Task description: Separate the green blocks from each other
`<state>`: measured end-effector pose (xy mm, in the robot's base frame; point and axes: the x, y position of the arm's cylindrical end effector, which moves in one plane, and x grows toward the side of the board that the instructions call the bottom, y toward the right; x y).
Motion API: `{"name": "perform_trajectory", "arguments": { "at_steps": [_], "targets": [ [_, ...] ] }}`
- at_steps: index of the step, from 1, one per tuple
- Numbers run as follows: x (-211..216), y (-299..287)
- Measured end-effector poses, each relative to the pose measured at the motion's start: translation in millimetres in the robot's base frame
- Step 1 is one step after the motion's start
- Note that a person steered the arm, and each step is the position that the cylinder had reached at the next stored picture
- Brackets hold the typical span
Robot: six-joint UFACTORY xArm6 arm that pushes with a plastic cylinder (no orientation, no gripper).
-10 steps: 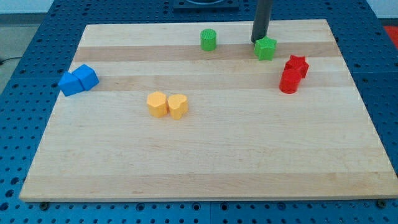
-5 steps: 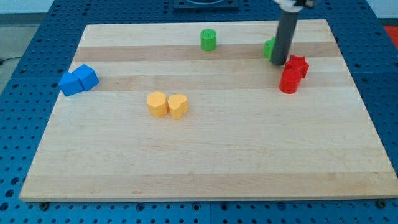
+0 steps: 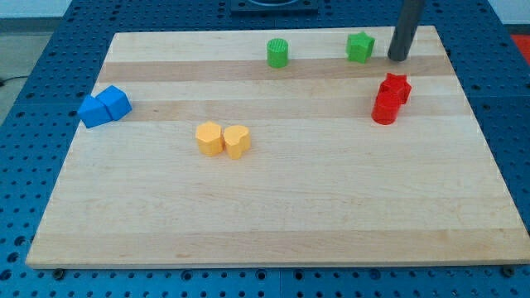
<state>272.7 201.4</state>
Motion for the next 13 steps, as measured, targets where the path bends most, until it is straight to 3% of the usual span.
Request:
{"name": "perform_trajectory", "arguments": {
  "at_steps": [5,8,10,11,13],
  "targets": [
    [0,-25],
    [24,-119],
    [48,-136],
    [48,-157],
    [11,-195]
  ]
}}
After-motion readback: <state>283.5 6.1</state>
